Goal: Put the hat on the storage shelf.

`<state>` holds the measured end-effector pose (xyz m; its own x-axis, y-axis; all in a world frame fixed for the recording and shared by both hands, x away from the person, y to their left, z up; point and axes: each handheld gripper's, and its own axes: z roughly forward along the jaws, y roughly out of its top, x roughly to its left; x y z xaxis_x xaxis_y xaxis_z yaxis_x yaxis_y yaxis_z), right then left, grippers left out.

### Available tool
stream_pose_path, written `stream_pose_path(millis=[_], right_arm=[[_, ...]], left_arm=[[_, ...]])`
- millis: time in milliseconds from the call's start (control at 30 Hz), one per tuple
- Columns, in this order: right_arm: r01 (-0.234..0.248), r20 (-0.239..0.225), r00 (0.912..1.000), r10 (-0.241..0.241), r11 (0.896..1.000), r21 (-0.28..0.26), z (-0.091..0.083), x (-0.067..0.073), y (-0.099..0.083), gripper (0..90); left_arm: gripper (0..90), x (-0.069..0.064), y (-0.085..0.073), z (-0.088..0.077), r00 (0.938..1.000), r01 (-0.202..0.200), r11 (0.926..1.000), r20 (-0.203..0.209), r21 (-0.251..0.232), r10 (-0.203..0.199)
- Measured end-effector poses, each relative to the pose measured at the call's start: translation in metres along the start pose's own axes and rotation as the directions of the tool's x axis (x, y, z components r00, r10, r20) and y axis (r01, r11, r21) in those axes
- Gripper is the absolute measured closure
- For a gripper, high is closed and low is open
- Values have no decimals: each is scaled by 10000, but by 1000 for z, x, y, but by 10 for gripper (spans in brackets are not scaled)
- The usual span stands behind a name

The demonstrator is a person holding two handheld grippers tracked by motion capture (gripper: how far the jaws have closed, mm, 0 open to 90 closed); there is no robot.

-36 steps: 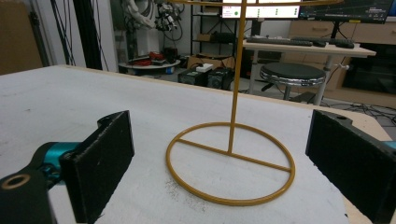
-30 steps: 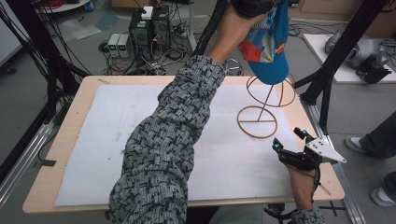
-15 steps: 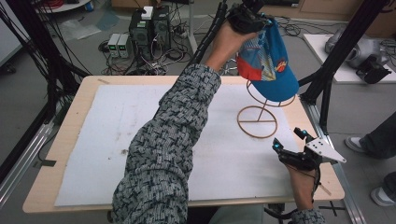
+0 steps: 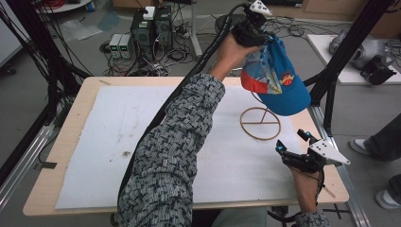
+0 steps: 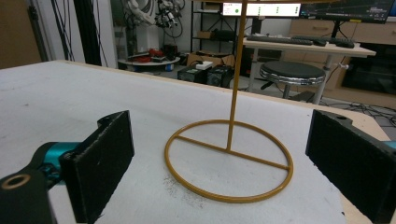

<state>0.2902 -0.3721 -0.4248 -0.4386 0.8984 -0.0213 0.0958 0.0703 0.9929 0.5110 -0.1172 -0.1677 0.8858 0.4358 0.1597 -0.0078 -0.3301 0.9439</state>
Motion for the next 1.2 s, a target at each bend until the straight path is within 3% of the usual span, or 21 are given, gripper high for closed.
stream_pose_path(millis=[233,600,633,1200], right_arm=[[-58,-7,10000,58,10000,23,0,1,0,68],[-42,17,10000,42,10000,-28,-1,-1,0,68],[-198,38,9998,199,9998,-56,-2,-1,0,68],[-159,50,9999,159,9999,-62,-2,-2,0,68]], left_arm=[[896,3,-18,9,9997,130,9986,221,515,-142],[896,3,-28,23,9992,268,9964,276,805,-291],[896,3,-29,26,9990,286,9960,326,842,-315],[894,-2,-41,44,9944,492,9921,869,1152,-594]])
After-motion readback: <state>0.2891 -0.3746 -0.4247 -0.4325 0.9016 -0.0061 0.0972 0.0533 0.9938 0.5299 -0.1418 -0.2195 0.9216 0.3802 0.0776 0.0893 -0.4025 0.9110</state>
